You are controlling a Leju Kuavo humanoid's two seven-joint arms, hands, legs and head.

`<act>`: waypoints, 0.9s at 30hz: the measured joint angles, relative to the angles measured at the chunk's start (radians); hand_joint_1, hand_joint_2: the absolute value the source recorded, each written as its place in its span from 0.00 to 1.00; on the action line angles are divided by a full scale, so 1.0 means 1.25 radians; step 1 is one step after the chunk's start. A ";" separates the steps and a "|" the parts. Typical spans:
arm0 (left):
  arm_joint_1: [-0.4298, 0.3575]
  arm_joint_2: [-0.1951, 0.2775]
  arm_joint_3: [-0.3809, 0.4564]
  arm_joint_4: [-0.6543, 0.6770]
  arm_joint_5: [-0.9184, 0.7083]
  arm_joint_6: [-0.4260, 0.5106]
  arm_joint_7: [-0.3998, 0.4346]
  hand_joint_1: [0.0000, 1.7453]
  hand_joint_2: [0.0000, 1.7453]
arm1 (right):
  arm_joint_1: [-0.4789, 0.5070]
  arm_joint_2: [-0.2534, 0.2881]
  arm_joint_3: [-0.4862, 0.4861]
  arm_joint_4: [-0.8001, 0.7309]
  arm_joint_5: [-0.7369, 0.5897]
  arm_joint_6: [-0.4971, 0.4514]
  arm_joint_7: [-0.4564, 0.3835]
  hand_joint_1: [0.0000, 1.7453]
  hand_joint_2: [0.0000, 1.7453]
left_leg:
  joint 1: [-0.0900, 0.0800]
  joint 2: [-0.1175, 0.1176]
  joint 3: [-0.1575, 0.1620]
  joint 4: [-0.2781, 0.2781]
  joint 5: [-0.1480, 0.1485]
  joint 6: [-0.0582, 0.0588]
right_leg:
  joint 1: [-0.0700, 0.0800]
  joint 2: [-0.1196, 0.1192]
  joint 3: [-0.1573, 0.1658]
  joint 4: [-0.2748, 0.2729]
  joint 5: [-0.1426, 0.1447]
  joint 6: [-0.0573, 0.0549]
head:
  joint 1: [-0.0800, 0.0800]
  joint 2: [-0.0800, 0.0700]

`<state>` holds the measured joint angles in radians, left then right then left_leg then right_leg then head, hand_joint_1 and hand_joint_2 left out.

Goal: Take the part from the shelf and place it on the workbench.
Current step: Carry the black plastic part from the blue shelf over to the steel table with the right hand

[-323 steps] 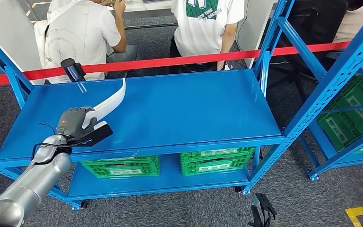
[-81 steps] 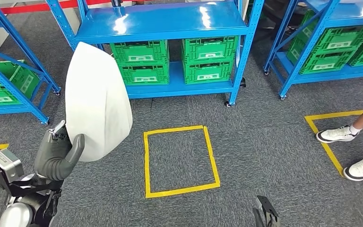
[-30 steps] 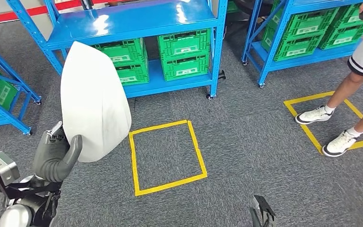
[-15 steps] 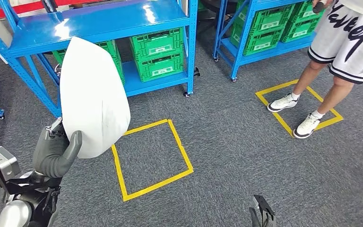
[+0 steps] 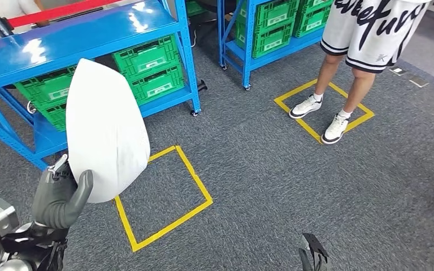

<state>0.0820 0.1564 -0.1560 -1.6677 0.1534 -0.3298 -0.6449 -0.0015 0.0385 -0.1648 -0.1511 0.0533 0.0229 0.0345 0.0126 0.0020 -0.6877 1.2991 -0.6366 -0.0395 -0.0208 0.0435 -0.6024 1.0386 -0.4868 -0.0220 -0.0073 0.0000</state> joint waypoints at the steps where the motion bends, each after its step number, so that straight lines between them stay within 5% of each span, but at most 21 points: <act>1: 0.013 0.002 0.004 -0.010 -0.001 0.003 -0.001 1.00 1.00 | 0.001 -0.002 0.001 0.000 0.001 0.001 -0.002 0.00 0.00 | 0.000 -0.003 0.013 -0.022 0.017 0.003 | 0.000 0.010 0.000 0.000 0.001 0.001 | 0.000 0.000; 3: 0.027 0.005 0.009 -0.026 -0.001 0.004 -0.002 1.00 1.00 | 0.000 -0.003 0.001 0.000 0.003 0.002 -0.004 0.00 0.00 | 0.000 -0.025 0.066 -0.125 0.065 0.011 | 0.000 0.028 -0.001 0.000 0.003 0.005 | 0.000 0.000; 5: 0.039 0.008 0.012 -0.040 -0.002 0.004 -0.003 1.00 1.00 | -0.002 -0.005 0.002 0.000 0.004 0.003 -0.005 0.00 0.00 | -0.002 -0.049 0.104 -0.202 0.088 0.018 | 0.000 0.044 -0.004 0.001 0.006 0.013 | 0.000 0.000; 8: 0.049 0.010 0.014 -0.054 -0.003 0.004 -0.003 1.00 1.00 | 0.000 -0.007 0.004 0.000 0.005 0.004 -0.005 0.00 0.00 | -0.004 -0.039 0.110 -0.219 0.094 0.029 | -0.004 0.061 -0.011 -0.003 0.013 0.030 | -0.001 0.000; 11: 0.051 0.008 0.014 -0.064 -0.007 0.004 0.000 1.00 1.00 | 0.000 -0.008 0.005 0.000 0.000 0.004 -0.003 0.00 0.00 | 0.000 -0.010 0.114 -0.233 0.105 0.045 | 0.000 0.013 -0.038 0.049 -0.021 0.040 | 0.004 0.000; 14: 0.052 0.004 0.013 -0.063 -0.018 -0.001 0.007 1.00 1.00 | -0.003 -0.008 0.005 0.000 -0.009 -0.002 0.003 0.00 0.00 | -0.002 0.022 0.110 -0.232 0.106 0.049 | 0.001 -0.023 -0.104 0.193 -0.089 0.046 | 0.007 0.000; 15: 0.050 0.003 0.012 -0.061 -0.021 -0.003 0.008 1.00 1.00 | -0.002 -0.008 0.005 0.000 -0.012 -0.005 0.004 0.00 0.00 | -0.002 0.033 0.109 -0.231 0.105 0.049 | 0.001 -0.025 -0.110 0.212 -0.091 0.048 | 0.008 0.000; 17: 0.044 0.001 0.011 -0.055 -0.023 -0.009 0.010 1.00 1.00 | -0.002 -0.008 0.005 0.000 -0.015 -0.009 0.006 0.00 0.00 | -0.001 0.053 0.108 -0.227 0.104 0.047 | -0.001 -0.037 -0.074 0.156 -0.057 0.050 | 0.008 0.000; 20: 0.037 0.002 0.010 -0.051 -0.024 -0.012 0.011 1.00 1.00 | -0.005 -0.006 0.005 0.000 -0.017 -0.011 0.006 0.00 0.00 | -0.006 0.079 0.107 -0.214 0.094 0.035 | 0.000 -0.081 0.006 0.015 -0.011 0.043 | 0.007 0.000; 23: 0.033 0.001 0.008 -0.049 -0.024 -0.013 0.011 1.00 1.00 | -0.004 -0.005 0.005 0.000 -0.018 -0.011 0.007 0.00 0.00 | -0.008 0.100 0.110 -0.215 0.093 0.021 | 0.004 -0.068 0.006 0.000 -0.004 0.025 | 0.003 0.000; 25: 0.032 0.000 0.007 -0.049 -0.024 -0.013 0.012 1.00 1.00 | -0.001 -0.005 0.005 0.000 -0.018 -0.011 0.008 0.00 0.00 | -0.004 0.077 0.106 -0.201 0.078 0.012 | 0.002 -0.052 0.003 -0.005 0.002 0.014 | 0.001 0.000; 27: 0.032 0.000 0.007 -0.048 -0.024 -0.013 0.013 1.00 1.00 | -0.001 -0.005 0.005 0.000 -0.018 -0.011 0.009 0.00 0.00 | -0.001 0.028 0.078 -0.131 0.031 0.006 | -0.002 -0.038 0.000 -0.007 0.007 0.008 | -0.002 0.000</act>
<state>0.1221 0.1559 -0.1475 -1.7275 0.1228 -0.3460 -0.6289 -0.0032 0.0329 -0.1591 -0.1511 0.0305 0.0094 0.0458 0.0118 0.0369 -0.5901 1.1349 -0.5977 -0.0323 -0.0227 -0.0038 -0.6021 1.0299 -0.4776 -0.0124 -0.0103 0.0000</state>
